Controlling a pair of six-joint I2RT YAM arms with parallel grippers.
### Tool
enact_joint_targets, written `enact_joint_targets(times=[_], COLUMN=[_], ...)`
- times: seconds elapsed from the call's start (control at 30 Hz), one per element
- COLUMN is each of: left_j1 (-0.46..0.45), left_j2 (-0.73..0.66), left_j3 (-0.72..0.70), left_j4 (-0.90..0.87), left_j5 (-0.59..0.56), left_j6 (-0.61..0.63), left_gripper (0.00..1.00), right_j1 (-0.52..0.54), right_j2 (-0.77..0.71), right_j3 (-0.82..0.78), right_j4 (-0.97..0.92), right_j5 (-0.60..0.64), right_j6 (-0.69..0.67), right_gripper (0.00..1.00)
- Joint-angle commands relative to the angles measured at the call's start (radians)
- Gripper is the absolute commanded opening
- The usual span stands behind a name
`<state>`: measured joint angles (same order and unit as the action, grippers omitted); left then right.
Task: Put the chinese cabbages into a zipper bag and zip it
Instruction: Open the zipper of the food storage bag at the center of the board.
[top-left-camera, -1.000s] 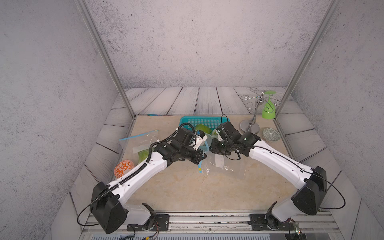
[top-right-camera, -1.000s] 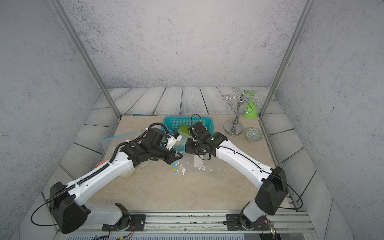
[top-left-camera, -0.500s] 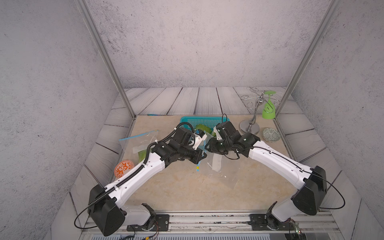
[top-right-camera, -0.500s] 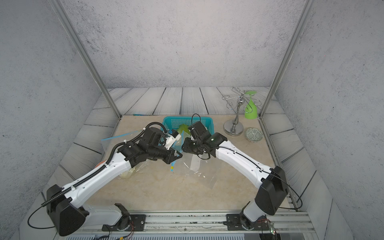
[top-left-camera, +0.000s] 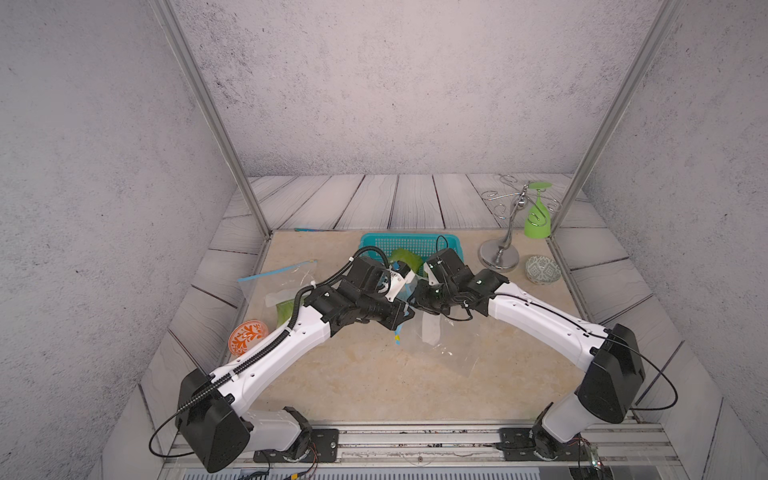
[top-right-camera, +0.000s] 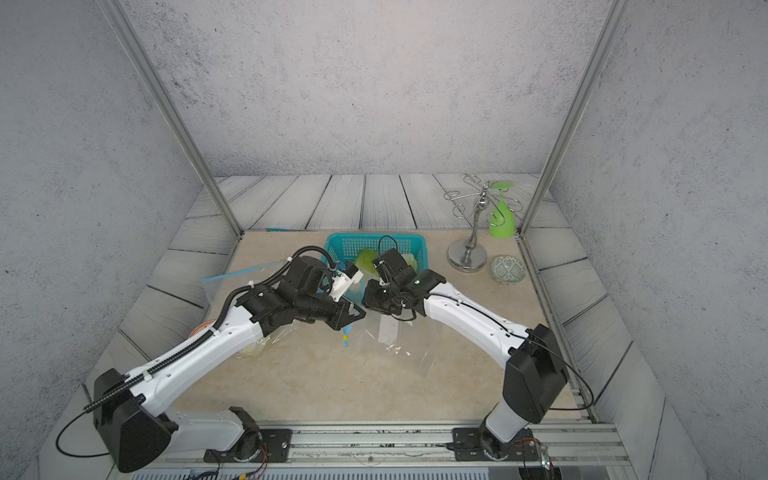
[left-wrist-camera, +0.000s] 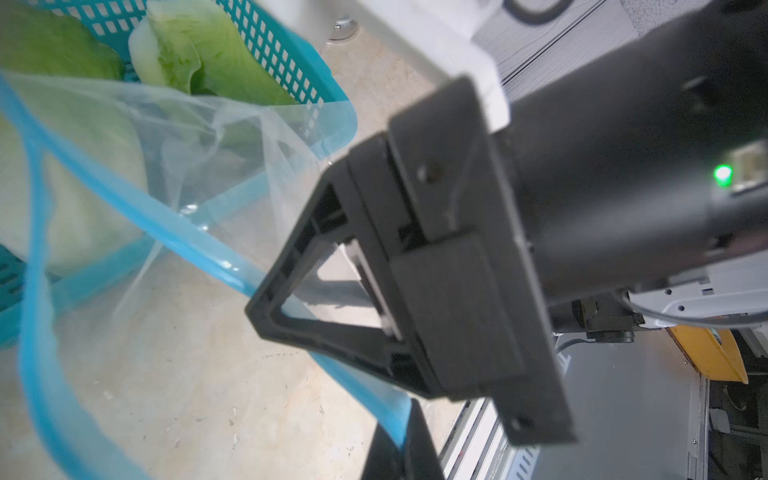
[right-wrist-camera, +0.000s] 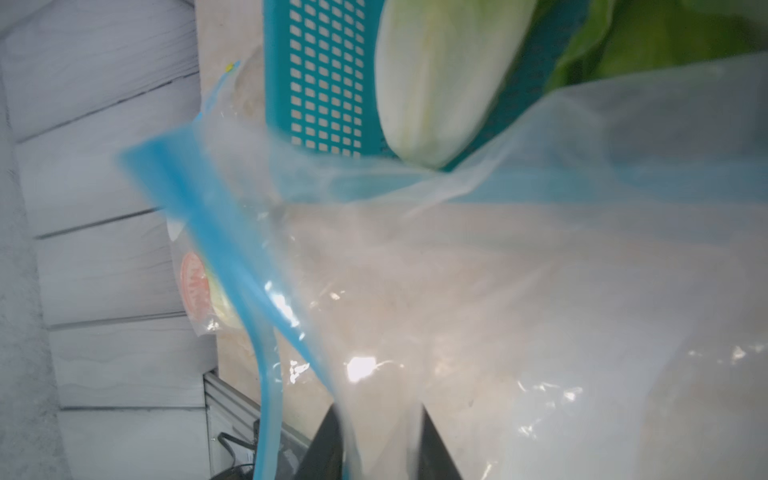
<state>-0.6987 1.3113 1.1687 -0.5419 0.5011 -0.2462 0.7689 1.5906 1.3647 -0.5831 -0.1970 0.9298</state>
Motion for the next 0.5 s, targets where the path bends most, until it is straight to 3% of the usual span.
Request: enact_joint_targets(times=[0.0,0.1,0.2,0.33,0.47], left_j1=[-0.001,0.015,0.094,0.277,0.309], left_j2=[-0.034,-0.061,-0.091,-0.103,-0.065], left_j3=[-0.001,0.021,0.053,0.051,0.032], left_j4=[-0.005,-0.089,-0.192,-0.258,-0.26], left_j5=[-0.003,-0.028,-0.017,0.103,0.111], left_j6=[0.011,0.007,-0.04,-0.141,-0.185], left_gripper=[0.09,0.28,0.42,0.44,0.51], right_j1=[-0.002,-0.014,-0.028,-0.029,-0.028], right_j2=[0.001,-0.025,-0.063,-0.138,-0.195], right_j3=[-0.006,-0.027,-0.082,-0.212,-0.283], right_j4=[-0.001,0.023,0.091,0.297,0.488], right_j5=[0.057,0.056,0.014,-0.046,-0.11], right_j6=[-0.013,-0.032,-0.028,-0.005,0.025], right_gripper=[0.13,0.05,0.02,0.01,0.01])
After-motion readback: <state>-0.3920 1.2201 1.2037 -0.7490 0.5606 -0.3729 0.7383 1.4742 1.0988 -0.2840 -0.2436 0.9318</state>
